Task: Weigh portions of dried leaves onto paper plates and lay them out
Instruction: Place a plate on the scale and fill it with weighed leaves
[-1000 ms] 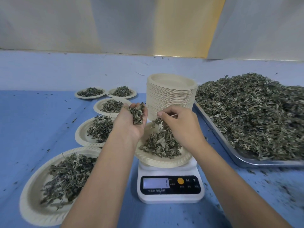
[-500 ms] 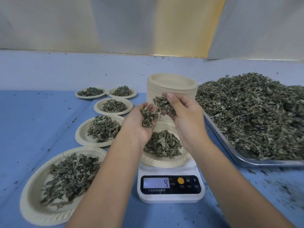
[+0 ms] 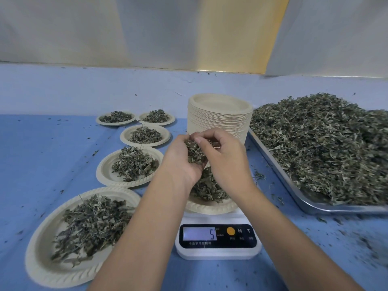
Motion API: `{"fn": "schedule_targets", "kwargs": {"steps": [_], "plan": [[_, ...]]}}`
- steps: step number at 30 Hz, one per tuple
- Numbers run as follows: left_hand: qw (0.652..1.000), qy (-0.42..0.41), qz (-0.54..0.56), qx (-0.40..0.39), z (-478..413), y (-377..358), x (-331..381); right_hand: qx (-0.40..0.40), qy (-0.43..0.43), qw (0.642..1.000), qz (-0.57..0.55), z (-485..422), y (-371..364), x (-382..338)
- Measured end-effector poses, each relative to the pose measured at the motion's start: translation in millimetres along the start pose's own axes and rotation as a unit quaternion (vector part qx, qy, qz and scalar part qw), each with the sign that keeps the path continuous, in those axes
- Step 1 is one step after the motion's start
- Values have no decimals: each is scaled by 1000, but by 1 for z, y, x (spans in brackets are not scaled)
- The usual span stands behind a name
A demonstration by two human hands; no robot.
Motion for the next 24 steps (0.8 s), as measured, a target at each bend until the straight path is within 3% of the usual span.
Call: {"fn": "schedule_targets", "kwargs": {"steps": [5,10,13,24], "plan": [[1000,7,13,-2,0,1,1,-11,19,1000,14,2,-1,-4],[998,27,45,-46,-7,-4,1,32,-85,985,-145,-5,7,4],[994,37,89,-60,-13,-4,5,76,-103,974,-185,-11,20,8],[987,7,147,-57,-17,2,23,1,-88,995,46,-9,21,33]]}}
Point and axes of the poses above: each hand's wrist, its own z-axis away from the middle knuckle, its own y-axis out of the back of the hand, x = y × z, the point moved 7 cm from there along -z, towards the middle knuckle, and after that the axes turned 7 degrees about x, right-handed, at the moved point
